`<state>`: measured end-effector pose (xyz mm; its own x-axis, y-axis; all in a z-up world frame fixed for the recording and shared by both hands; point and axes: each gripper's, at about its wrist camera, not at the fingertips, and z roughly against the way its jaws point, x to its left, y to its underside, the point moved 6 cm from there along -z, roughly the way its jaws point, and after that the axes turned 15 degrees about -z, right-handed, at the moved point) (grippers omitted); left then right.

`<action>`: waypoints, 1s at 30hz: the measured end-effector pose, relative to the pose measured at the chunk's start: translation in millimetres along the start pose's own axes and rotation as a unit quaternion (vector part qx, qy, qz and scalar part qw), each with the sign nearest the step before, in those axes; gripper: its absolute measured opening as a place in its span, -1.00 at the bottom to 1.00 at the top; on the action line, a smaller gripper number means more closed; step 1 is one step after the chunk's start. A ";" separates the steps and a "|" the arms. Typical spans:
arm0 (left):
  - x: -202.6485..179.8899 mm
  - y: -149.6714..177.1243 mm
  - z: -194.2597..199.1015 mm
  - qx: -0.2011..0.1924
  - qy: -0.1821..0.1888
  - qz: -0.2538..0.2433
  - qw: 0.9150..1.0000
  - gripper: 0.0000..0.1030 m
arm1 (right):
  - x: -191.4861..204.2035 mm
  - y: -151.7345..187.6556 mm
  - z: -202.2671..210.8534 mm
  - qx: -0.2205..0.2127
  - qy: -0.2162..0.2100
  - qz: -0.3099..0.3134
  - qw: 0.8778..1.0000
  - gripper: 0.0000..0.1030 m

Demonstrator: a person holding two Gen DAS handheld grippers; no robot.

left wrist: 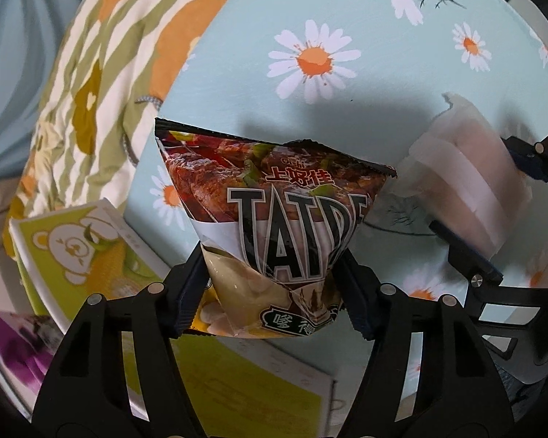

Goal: Organize snacks
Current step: 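Grasp the orange-black TATDE bag with the left tool while the right tool grasps the pink-white pack, then carry both items into the yellow box and open both tools to release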

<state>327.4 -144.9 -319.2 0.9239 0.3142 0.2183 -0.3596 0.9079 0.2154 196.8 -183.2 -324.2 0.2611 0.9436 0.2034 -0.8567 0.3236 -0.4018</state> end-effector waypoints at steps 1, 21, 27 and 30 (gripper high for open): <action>-1.4 -0.2 1.2 -0.003 0.003 0.008 1.000 0.26 | -2.3 0.4 0.7 0.002 -0.006 0.001 1.000 0.14; 0.8 38.2 101.6 -0.187 0.073 0.278 0.939 0.22 | -40.7 -55.6 75.4 -0.026 -0.070 0.056 0.996 0.12; 31.6 117.1 150.0 -0.248 0.052 0.379 0.890 0.22 | 10.3 -93.0 132.9 -0.067 -0.133 0.115 0.982 0.12; 51.0 164.3 158.4 -0.260 0.039 0.413 0.872 0.22 | 51.6 -101.7 153.6 -0.082 -0.162 0.144 0.973 0.12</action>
<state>294.8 -23.6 -121.9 0.3913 0.9200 0.0241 -0.8173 0.3594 -0.4504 229.1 -178.0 -135.7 -0.1560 0.9342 0.3208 -0.7844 0.0802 -0.6151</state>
